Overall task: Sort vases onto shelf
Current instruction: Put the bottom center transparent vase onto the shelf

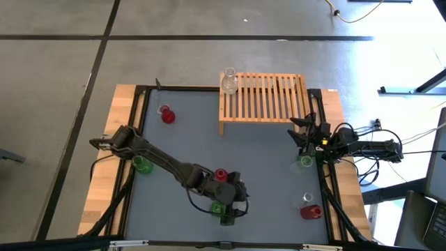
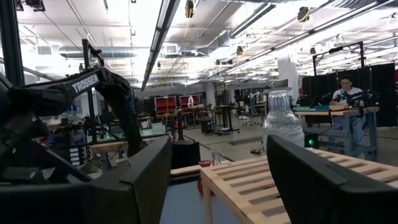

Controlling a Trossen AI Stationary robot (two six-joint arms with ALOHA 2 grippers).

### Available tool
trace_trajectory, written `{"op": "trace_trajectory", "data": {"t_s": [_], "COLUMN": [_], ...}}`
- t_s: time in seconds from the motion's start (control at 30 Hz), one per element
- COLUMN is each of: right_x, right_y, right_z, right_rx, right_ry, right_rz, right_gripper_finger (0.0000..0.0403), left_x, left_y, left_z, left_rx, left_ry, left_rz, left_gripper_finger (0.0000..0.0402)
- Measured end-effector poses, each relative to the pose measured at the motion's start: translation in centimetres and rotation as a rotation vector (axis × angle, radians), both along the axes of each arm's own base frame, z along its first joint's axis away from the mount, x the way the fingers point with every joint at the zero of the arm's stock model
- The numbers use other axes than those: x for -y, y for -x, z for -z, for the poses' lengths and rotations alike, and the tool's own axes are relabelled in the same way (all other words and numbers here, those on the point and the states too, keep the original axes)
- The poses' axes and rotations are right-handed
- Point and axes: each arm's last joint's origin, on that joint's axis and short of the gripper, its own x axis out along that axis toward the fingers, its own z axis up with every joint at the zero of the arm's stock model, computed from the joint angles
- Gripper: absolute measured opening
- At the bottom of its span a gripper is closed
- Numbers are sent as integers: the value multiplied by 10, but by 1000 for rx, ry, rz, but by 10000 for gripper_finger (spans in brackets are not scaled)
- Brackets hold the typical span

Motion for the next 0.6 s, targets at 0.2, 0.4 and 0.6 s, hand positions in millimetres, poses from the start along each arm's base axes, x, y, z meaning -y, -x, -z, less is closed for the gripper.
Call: {"op": "trace_trajectory", "data": {"t_s": [0.2, 0.4, 0.6], "right_x": [0, 0, 0], "right_y": [0, 0, 0], "right_z": [0, 1, 1], "right_rx": [-4, -7, -8], "right_ry": [0, 1, 0], "right_rz": [0, 1, 1], "right_gripper_finger": [250, 250, 250], "left_x": [-3, -3, -1], "left_y": [-7, -5, -4], "left_z": [14, 16, 17], "left_rx": [-24, -49, -62], "left_ry": [-26, -36, -21], "left_rz": [-9, -6, 24], "left_gripper_finger": [286, 286, 286]}}
